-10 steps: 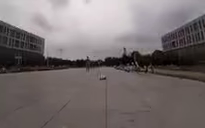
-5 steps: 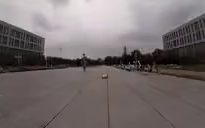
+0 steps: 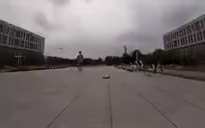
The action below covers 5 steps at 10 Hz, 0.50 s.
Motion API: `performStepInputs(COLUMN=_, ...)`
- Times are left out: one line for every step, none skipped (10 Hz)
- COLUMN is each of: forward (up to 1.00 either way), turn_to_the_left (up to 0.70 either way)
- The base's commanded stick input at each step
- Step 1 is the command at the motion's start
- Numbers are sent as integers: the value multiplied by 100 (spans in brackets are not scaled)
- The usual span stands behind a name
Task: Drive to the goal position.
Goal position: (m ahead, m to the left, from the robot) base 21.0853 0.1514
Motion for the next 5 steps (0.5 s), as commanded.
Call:
performStepInputs(forward=100, turn_to_the_left=0)
performStepInputs(forward=100, turn_to_the_left=0)
performStepInputs(forward=100, turn_to_the_left=0)
performStepInputs(forward=100, turn_to_the_left=0)
performStepInputs(forward=100, turn_to_the_left=0)
